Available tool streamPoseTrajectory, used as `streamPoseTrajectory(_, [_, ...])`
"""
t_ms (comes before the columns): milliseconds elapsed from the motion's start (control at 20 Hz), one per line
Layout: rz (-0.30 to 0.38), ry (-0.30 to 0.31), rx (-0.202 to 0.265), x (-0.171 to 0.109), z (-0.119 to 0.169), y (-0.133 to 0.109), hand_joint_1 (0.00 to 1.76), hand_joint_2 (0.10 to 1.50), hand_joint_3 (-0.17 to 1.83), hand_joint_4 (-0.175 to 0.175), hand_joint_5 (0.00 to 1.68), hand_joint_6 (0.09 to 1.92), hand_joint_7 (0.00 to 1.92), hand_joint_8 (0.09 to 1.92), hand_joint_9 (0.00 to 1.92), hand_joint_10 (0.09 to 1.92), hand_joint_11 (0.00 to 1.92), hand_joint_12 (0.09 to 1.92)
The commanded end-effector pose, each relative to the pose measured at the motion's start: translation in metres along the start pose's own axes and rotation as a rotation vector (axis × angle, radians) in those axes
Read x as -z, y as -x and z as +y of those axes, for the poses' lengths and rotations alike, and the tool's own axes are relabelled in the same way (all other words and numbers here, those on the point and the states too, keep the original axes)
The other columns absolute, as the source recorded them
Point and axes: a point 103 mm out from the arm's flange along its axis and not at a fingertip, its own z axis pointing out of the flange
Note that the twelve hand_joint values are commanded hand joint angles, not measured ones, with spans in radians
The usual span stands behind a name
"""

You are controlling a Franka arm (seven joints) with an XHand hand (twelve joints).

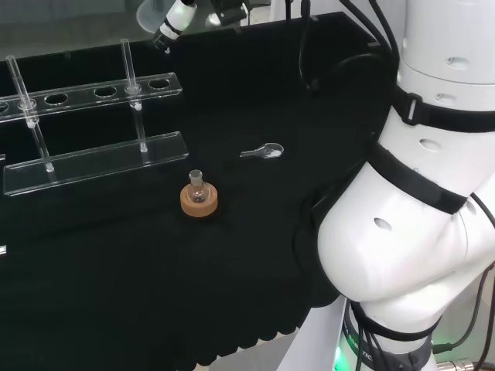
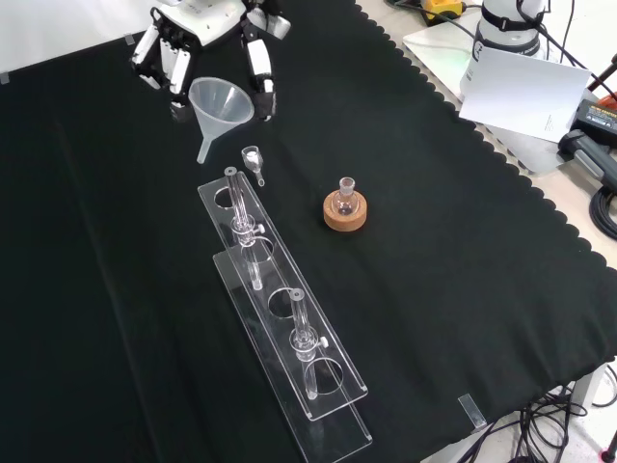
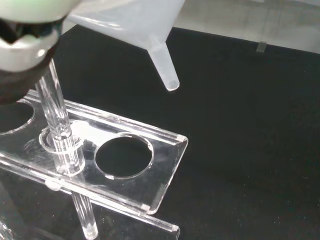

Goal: Pick up the funnel from the transparent funnel stand.

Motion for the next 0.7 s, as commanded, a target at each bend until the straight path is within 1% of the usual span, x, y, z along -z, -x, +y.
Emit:
streamPoseTrajectory(50, [0.009, 0.027, -0.006, 0.018, -0.040, 0.005, 0.95, 0.46, 0.81, 0.135, 1.10, 0.50, 1.42, 0.35, 1.29, 0.17, 0.47, 1.36])
streamPoseTrajectory(100, [0.006, 0.029, -0.007, 0.019, -0.043, 0.005, 0.95, 0.46, 0.81, 0.135, 1.10, 0.50, 1.42, 0.35, 1.30, 0.17, 0.47, 1.36])
streamPoseTrajectory(200, [0.014, 0.058, -0.036, 0.024, -0.053, 0.006, 0.95, 0.46, 0.81, 0.135, 1.10, 0.50, 1.42, 0.35, 1.30, 0.17, 0.47, 1.36])
streamPoseTrajectory(350, [0.017, 0.068, -0.053, 0.024, -0.061, 0.004, 0.95, 0.46, 0.81, 0.135, 1.10, 0.50, 1.42, 0.35, 1.30, 0.16, 0.47, 1.36])
streamPoseTrajectory(550, [-0.002, 0.067, -0.058, 0.028, -0.076, -0.003, 0.95, 0.46, 0.81, 0.135, 1.11, 0.50, 1.43, 0.34, 1.30, 0.16, 0.47, 1.36])
streamPoseTrajectory(700, [0.003, 0.061, -0.050, 0.030, -0.094, -0.008, 0.95, 0.46, 0.81, 0.135, 1.10, 0.49, 1.43, 0.34, 1.29, 0.16, 0.46, 1.36])
